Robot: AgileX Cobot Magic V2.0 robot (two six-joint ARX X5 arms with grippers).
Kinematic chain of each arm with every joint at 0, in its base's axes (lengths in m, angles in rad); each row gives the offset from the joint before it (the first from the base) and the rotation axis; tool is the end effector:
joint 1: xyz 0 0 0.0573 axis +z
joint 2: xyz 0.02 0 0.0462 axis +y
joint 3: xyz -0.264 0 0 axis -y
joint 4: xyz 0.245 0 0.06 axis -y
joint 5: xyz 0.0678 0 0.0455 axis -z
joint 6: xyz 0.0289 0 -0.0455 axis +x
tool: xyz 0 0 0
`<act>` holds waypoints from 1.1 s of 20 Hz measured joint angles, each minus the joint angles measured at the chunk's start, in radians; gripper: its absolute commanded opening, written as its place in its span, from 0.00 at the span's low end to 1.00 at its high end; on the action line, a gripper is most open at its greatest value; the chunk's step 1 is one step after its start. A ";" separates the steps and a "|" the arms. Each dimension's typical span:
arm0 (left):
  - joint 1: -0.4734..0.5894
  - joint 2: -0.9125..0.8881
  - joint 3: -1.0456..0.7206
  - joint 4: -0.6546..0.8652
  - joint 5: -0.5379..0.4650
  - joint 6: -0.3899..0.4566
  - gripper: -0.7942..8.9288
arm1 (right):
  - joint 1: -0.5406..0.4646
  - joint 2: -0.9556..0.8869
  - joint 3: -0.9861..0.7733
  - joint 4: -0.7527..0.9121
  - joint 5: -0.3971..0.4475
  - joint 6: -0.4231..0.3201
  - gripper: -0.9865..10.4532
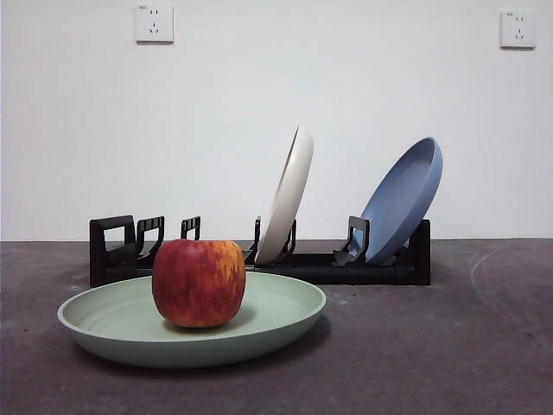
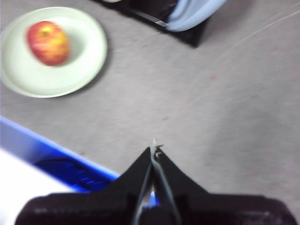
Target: Take the green plate from the plate rack,put the plate on the table,take the apple from the table,put the apple in the plate
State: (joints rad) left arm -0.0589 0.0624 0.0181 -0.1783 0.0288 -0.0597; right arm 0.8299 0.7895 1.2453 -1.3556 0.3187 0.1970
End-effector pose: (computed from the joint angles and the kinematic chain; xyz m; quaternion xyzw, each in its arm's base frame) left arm 0.0980 -0.0066 0.1477 -0.0280 0.1123 -0.0402 0.9925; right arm 0.0653 0.0580 0.3781 -0.1494 0.3857 0.1907 0.8902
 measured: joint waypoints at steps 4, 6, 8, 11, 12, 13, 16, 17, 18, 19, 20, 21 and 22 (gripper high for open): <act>0.000 0.008 0.000 0.000 0.000 0.000 0.08 | -0.094 0.002 0.000 0.025 0.048 -0.024 0.09; 0.000 0.011 0.000 0.000 0.000 0.000 0.08 | -0.198 -0.003 -0.026 0.111 0.049 -0.090 0.09; 0.000 0.014 0.000 0.000 0.000 0.000 0.08 | -0.323 -0.040 -0.109 0.319 0.024 -0.166 0.09; 0.000 0.016 0.000 0.000 0.000 0.000 0.08 | -0.523 -0.114 -0.331 0.760 -0.193 -0.259 0.09; 0.000 0.016 0.000 0.000 0.000 0.000 0.08 | -0.582 -0.132 -0.414 0.889 -0.289 -0.283 0.09; 0.000 0.016 0.000 0.000 0.000 0.000 0.08 | -0.637 -0.147 -0.499 0.996 -0.377 -0.301 0.09; 0.000 0.016 0.000 0.000 0.000 0.000 0.08 | -0.750 -0.181 -0.722 1.155 -0.475 -0.322 0.09; 0.000 0.016 0.000 0.000 0.000 0.000 0.08 | -0.773 -0.195 -0.780 1.178 -0.476 -0.323 0.09; 0.000 0.016 0.000 0.000 0.000 0.000 0.08 | -0.793 -0.212 -0.834 1.197 -0.476 -0.325 0.09; 0.000 0.016 0.000 0.000 0.000 0.000 0.08 | -0.809 -0.228 -0.878 1.218 -0.476 -0.325 0.09; 0.000 0.016 0.000 0.000 0.000 0.000 0.08 | -0.824 -0.248 -0.924 1.242 -0.476 -0.325 0.09; 0.000 0.016 0.000 0.000 0.000 0.000 0.08 | -0.834 -0.272 -0.967 1.262 -0.476 -0.325 0.09; 0.000 0.016 0.000 0.000 0.000 0.000 0.08 | -0.840 -0.293 -1.001 1.283 -0.476 -0.325 0.09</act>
State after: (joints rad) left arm -0.0589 0.0784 0.0181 -0.1780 0.0288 -0.0597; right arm -0.0101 0.4965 0.2443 -0.0727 -0.1577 -0.1280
